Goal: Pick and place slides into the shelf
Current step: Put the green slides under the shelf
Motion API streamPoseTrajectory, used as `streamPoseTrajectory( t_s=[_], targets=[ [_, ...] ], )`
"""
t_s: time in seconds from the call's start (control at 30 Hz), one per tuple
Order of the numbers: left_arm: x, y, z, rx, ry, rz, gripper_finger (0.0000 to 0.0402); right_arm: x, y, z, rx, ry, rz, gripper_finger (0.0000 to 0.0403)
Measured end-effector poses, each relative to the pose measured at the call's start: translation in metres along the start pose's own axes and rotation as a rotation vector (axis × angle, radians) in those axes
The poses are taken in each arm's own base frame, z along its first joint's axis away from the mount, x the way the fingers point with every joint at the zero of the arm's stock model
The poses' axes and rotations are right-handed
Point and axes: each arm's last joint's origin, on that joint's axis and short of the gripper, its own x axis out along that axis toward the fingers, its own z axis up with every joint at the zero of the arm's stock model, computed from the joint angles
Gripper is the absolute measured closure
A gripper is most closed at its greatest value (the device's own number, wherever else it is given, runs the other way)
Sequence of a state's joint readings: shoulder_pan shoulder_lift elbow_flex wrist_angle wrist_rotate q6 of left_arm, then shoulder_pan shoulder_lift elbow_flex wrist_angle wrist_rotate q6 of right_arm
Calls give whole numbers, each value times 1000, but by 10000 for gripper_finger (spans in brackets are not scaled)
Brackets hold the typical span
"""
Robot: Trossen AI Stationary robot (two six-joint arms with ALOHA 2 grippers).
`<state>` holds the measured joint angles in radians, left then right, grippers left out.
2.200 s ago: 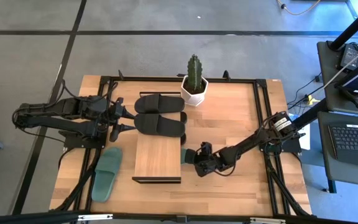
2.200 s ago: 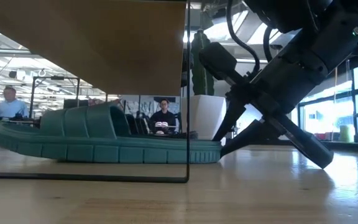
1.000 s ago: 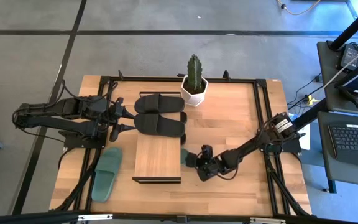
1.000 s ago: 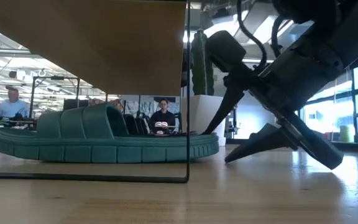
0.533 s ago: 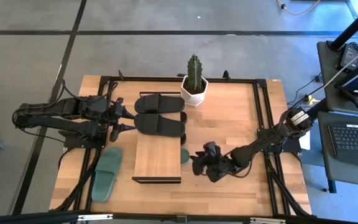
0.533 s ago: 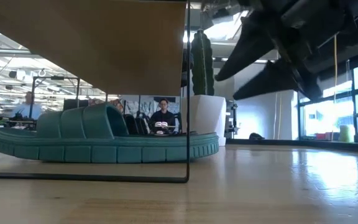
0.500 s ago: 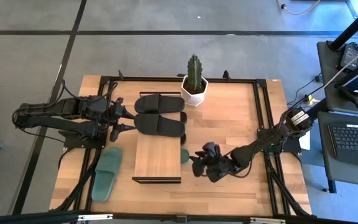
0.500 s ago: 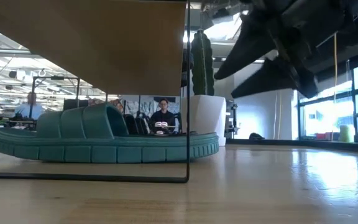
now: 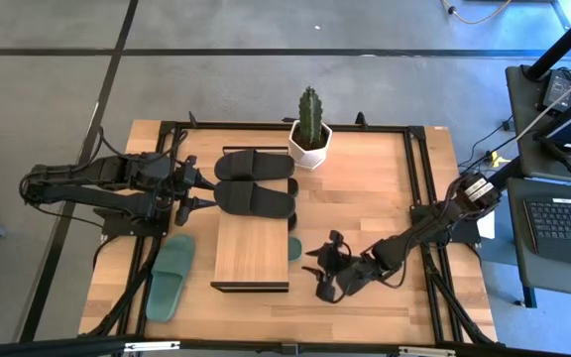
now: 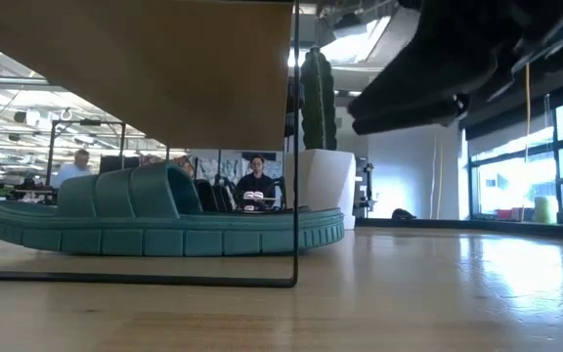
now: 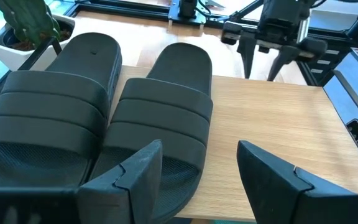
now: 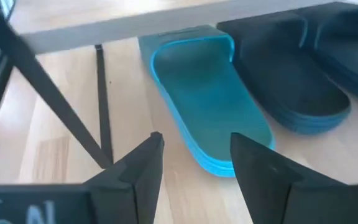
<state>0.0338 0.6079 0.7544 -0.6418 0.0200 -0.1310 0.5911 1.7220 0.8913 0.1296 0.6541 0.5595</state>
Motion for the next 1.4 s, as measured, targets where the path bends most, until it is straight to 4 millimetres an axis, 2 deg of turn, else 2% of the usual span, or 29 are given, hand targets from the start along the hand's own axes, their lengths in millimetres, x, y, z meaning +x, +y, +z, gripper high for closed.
streamPoseTrajectory(
  t_s=[0.23, 0.43, 0.57, 0.7, 0.87, 1.03, 1.4],
  targets=[
    [0, 0, 0, -1, 2, 0, 202, 16, -6, -20, -155, -52, 7, 216],
    [0, 0, 0, 1, 3, 1, 202, 32, -6, -21, -204, -115, 51, 216],
    [0, 0, 0, 2, 3, 1, 202, 41, -4, -21, -215, -148, 140, 216],
    [0, 0, 0, 2, 3, 1, 202, 54, -7, -28, -201, -156, 135, 216],
    [0, 0, 0, 2, 2, 0, 202, 66, -8, -32, -213, -162, 222, 216],
    [0, 0, 0, 2, 1, 0, 202, 75, -2, -28, -250, -174, 287, 216],
    [0, 0, 0, 0, 4, 1, 202, 105, -9, -37, -252, -127, 329, 216]
  ],
)
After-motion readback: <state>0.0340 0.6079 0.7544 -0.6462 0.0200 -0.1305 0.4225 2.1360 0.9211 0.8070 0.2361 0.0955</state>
